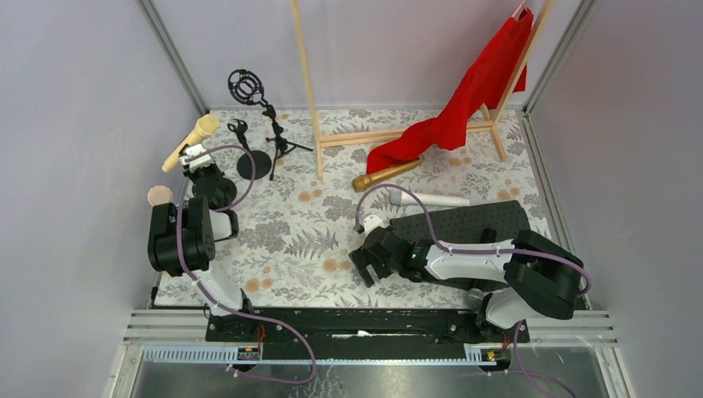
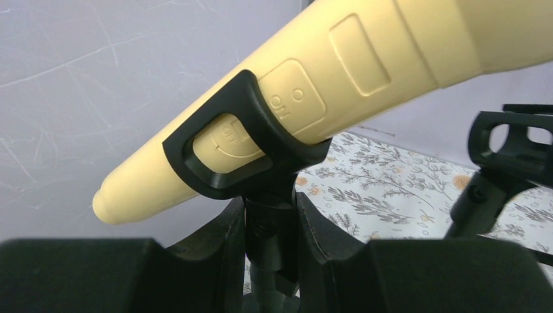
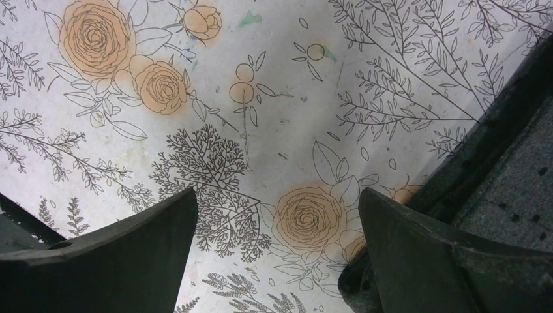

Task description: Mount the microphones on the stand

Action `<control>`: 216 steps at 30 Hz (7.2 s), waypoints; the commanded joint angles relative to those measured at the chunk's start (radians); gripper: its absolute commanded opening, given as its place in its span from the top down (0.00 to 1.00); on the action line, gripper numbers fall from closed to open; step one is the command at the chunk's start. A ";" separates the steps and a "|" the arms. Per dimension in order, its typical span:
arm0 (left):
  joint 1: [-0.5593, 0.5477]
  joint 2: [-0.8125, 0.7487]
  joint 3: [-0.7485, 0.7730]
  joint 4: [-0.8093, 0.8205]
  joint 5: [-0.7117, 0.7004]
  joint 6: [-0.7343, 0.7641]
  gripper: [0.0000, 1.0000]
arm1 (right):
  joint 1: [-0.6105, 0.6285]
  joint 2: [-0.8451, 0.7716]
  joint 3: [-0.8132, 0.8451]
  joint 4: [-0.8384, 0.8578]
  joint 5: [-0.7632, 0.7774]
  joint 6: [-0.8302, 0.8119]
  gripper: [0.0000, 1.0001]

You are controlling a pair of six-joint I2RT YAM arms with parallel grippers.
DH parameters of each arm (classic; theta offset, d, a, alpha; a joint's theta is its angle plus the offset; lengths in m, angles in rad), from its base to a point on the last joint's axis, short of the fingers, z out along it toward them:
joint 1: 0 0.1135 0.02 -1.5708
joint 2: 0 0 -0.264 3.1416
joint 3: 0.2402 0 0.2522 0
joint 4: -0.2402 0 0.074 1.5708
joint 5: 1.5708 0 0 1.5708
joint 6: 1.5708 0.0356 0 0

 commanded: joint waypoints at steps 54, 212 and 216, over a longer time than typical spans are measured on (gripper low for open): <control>-0.113 -0.466 -0.344 -0.098 0.084 -0.348 0.21 | -0.002 -0.162 0.035 -0.087 0.116 -0.079 0.00; -0.831 -0.605 -0.374 -0.249 0.577 -0.237 1.00 | -0.517 0.105 0.486 -0.283 -0.267 -0.787 0.00; -0.837 -0.623 -0.386 -0.251 0.573 -0.230 1.00 | -0.530 0.189 0.560 -0.306 -0.324 -0.983 0.00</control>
